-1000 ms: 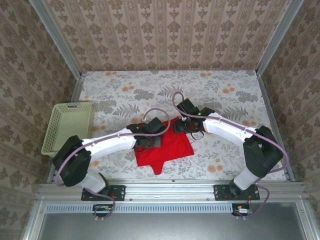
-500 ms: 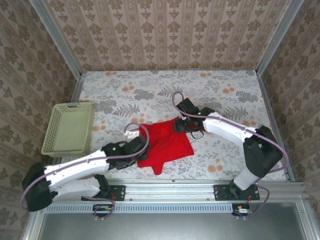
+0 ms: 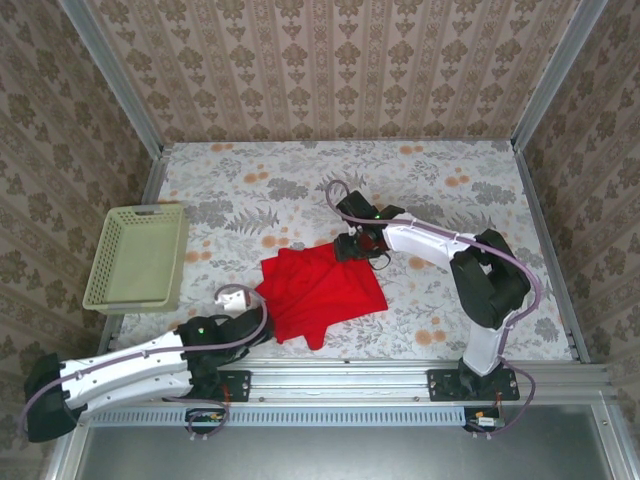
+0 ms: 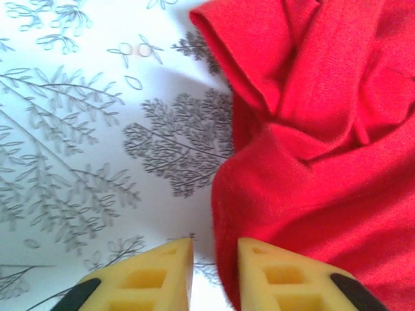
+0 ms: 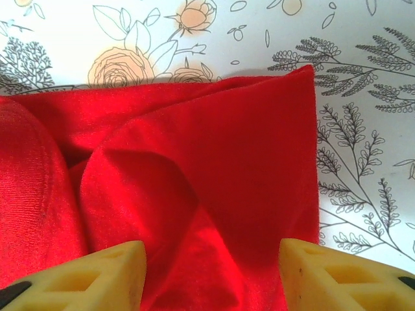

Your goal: Fold the inside-out t-shirt

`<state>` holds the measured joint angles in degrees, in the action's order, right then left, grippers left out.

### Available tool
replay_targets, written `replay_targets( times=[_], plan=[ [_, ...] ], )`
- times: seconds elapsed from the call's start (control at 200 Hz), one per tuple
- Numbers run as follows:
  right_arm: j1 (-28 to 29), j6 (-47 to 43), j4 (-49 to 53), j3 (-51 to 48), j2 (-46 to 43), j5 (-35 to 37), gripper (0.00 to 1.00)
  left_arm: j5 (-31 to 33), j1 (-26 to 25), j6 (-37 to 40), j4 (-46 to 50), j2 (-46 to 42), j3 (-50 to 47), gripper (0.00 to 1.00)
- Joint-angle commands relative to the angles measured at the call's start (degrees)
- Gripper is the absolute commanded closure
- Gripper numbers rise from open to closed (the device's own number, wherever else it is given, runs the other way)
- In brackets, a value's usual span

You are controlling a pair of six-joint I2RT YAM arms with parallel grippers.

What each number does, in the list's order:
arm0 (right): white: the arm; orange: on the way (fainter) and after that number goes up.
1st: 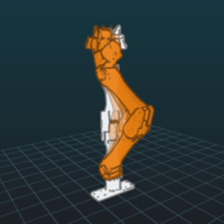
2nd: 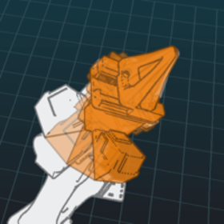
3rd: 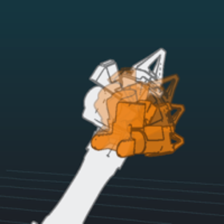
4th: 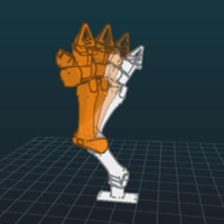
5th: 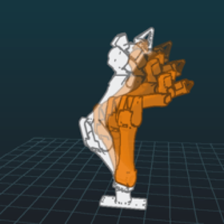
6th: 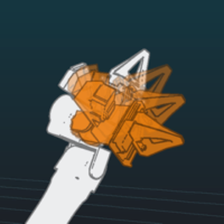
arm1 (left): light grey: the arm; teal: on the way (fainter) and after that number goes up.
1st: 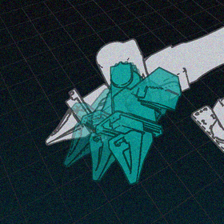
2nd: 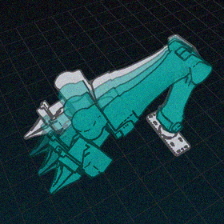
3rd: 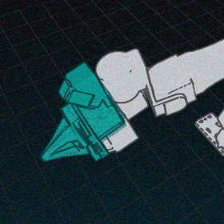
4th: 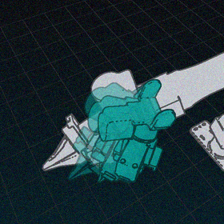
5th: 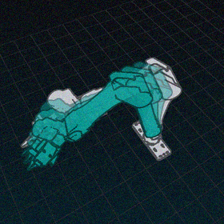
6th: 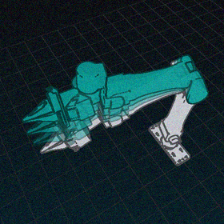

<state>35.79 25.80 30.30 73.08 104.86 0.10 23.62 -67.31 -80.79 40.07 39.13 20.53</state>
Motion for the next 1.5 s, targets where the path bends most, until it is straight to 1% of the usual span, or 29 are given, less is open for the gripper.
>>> replay_targets(
  times=[0.0,0.03,0.095,0.135,0.165,0.225,0.285,0.38,0.455,0.545,0.605,0.675,0.755,0.825,1.0,1.085,1.155,1.31,1.495],
  plan=[
    [-0.02,-0.73,-0.86,1.8,0.67,-0.49,0.43,1.36,5.78,8.73,4.66,0.79,6.37,0.56],
    [-0.02,-0.74,-0.81,1.8,0.61,-0.3,0.43,-0.96,9.71,13.57,3.32,2.39,8.32,0.5],
    [-0.02,-0.61,-0.91,1.57,0.13,-0.1,0.43,-8.39,18.72,23.44,-0.01,7.62,13.15,0.47],
    [-0.02,-0.51,-0.95,1.39,-0.18,-0.1,0.43,-12.46,22.32,28.21,-2.23,11.68,16.16,0.43],
    [-0.02,-0.42,-0.95,1.22,-0.47,-0.04,0.43,-13.97,24.05,31.25,-2.98,15.21,18.63,0.39],
    [0.01,-0.34,-0.95,0.85,-0.91,0.14,0.43,-14.12,25.48,36.55,-3.44,23.23,24.2,0.35],
    [-0.02,-0.4,-0.86,0.42,-1.38,0.54,0.43,-13.83,26.24,40.03,-2.83,31.34,30.18,0.33],
    [-0.02,-0.39,-0.9,-0.38,-2.11,0.95,0.43,-15.14,27.58,41.75,-3.74,41.27,36.83,0.33],
    [-0.02,-0.25,-1.17,-1.28,-2.77,0.98,0.43,-16.18,28.43,41.97,-5.08,47.12,40.19,0.37],
    [-0.02,-0.09,-1.47,-2.05,-3.31,0.93,0.43,-16.03,29.56,41.63,-4.93,52.73,43.57,0.46],
    [0.0,-0.14,-1.78,-2.61,-3.53,0.95,0.43,-16.42,30.33,41.81,-5.36,55.61,45.03,0.53],
    [-0.02,-0.14,-2.13,-3.09,-3.56,1.13,0.43,-17.12,30.78,42.14,-6.73,58.1,46.11,0.57],
    [-0.11,-0.39,-2.6,-3.47,-3.21,1.05,0.43,-17.83,31.41,42.75,-7.63,60.18,46.95,0.61],
    [-0.11,-0.56,-3.2,-3.71,-2.73,0.68,0.43,-18.52,32.27,42.84,-7.78,61.52,47.32,0.71],
    [-0.55,-0.53,-3.67,-3.82,-1.65,0.68,0.43,-19.73,34.06,43.39,-8.9,61.44,45.7,0.9],
    [-0.79,-0.49,-3.65,-3.62,-1.3,0.69,0.43,-19.96,34.59,43.53,-9.24,60.1,44.55,0.97],
    [-0.81,-0.47,-3.55,-3.56,-1.26,0.67,0.43,-20.14,35.04,43.66,-9.57,58.73,43.66,1.0],
    [-0.86,-0.48,-3.49,-3.39,-1.18,0.76,0.43,-21.21,37.0,44.42,-9.81,54.51,41.32,1.0],
    [-0.89,-0.83,-3.67,-2.73,-0.47,0.56,0.43,-24.46,40.93,46.4,-11.32,46.12,36.54,1.0]
  ],
)
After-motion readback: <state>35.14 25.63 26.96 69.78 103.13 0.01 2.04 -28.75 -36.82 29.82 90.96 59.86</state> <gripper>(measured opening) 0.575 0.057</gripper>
